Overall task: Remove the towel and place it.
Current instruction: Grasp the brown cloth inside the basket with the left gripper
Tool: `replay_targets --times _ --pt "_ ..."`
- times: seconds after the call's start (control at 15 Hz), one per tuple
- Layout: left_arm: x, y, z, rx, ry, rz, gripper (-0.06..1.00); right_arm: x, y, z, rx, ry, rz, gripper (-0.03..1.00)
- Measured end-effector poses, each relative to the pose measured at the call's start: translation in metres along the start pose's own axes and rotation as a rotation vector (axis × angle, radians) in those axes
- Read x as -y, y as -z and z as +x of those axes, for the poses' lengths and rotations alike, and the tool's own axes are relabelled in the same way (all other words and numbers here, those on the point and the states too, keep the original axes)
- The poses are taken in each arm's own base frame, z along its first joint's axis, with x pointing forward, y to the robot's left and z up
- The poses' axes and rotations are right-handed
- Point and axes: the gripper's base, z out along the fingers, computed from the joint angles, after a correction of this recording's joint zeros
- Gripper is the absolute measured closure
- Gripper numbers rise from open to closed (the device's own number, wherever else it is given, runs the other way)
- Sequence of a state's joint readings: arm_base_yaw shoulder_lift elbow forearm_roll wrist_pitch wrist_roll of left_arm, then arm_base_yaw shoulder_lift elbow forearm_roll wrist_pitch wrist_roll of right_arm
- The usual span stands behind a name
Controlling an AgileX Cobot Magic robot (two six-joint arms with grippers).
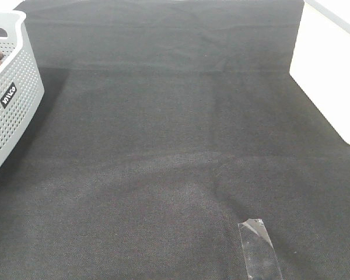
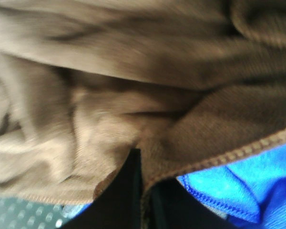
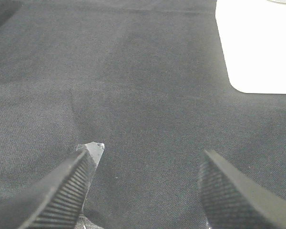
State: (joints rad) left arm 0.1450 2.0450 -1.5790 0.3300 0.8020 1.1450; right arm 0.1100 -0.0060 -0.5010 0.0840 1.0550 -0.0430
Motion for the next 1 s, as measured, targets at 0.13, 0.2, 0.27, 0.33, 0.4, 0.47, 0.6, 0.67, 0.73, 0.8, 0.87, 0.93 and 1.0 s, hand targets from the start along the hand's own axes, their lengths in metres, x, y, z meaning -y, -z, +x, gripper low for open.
replay_targets --times 0.13,0.2,0.27,0.33,0.4,0.47,0.6,0.67,0.73,0.8,0.87,0.93,1.0 --pt "-0.006 0.033 -0.008 0.038 0.084 -0.072 0.94 0.000 0.000 0.000 0.000 0.000 0.000 0.36" --pt "-0.009 0.054 -0.011 0.063 0.140 -0.113 0.94 0.000 0.000 0.000 0.000 0.000 0.000 0.36" --pt "-0.010 0.074 -0.013 0.092 0.193 -0.150 0.94 0.000 0.000 0.000 0.000 0.000 0.000 0.36" --pt "-0.011 0.094 -0.014 0.117 0.237 -0.186 0.94 0.000 0.000 0.000 0.000 0.000 0.000 0.36" --pt "-0.011 0.121 -0.013 0.148 0.285 -0.229 0.94 0.000 0.000 0.000 0.000 0.000 0.000 0.36" --pt "-0.009 0.142 -0.012 0.175 0.320 -0.262 0.94 0.000 0.000 0.000 0.000 0.000 0.000 0.36" --pt "-0.003 0.186 -0.013 0.252 0.396 -0.334 0.94 0.000 0.000 0.000 0.000 0.000 0.000 0.36" --pt "0.002 0.210 -0.014 0.295 0.415 -0.372 0.94 0.000 0.000 0.000 0.000 0.000 0.000 0.36" --pt "0.002 0.210 -0.014 0.295 0.415 -0.372 0.94 0.000 0.000 0.000 0.000 0.000 0.000 0.36" --pt "0.007 0.230 -0.014 0.335 0.423 -0.406 0.94 0.000 0.000 0.000 0.000 0.000 0.000 0.36" --pt "0.013 0.249 -0.015 0.383 0.430 -0.444 0.94 0.000 0.000 0.000 0.000 0.000 -0.001 0.36" --pt "0.018 0.269 -0.017 0.440 0.433 -0.487 0.94 0.000 0.000 0.000 0.000 -0.001 -0.003 0.36" --pt "0.029 0.295 -0.021 0.514 0.418 -0.531 0.94 0.000 0.000 0.000 0.000 -0.001 -0.003 0.36"
